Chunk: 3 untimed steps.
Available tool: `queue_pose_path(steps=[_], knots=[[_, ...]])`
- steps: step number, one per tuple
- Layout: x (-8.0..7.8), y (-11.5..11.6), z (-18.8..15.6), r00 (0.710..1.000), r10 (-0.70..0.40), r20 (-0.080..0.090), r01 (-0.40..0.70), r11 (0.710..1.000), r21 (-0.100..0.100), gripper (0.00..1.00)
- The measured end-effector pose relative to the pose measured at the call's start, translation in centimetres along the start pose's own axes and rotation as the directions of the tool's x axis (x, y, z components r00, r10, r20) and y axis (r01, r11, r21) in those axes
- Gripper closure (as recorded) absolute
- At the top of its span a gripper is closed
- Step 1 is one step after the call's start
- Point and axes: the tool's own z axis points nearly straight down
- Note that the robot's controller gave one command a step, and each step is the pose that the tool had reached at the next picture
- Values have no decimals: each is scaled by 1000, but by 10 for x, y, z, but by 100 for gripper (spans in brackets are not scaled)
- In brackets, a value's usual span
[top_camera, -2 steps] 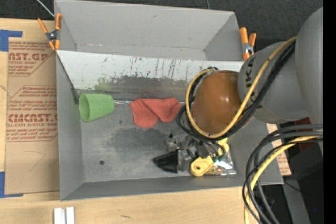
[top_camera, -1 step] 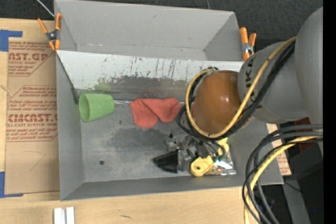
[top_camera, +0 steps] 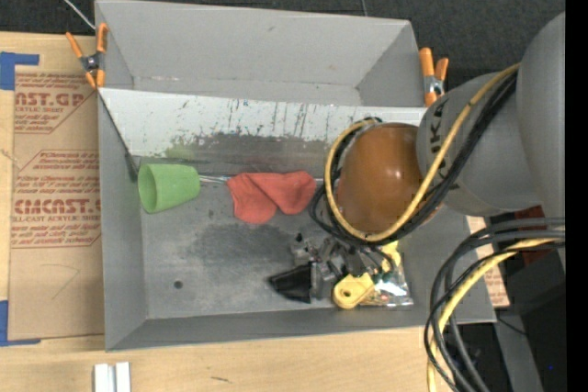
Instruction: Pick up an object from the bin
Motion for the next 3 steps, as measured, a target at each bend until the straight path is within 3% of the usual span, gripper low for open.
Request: queue_pose_path(steps=[1,2,3], knots=[[2,0,-9,1000,-3,-9,3,1000,-2,100],[13,-53,0,969,245,2,-245,969,-1,100],[9,-42,0,997,72,-7,-72,997,-1,100]])
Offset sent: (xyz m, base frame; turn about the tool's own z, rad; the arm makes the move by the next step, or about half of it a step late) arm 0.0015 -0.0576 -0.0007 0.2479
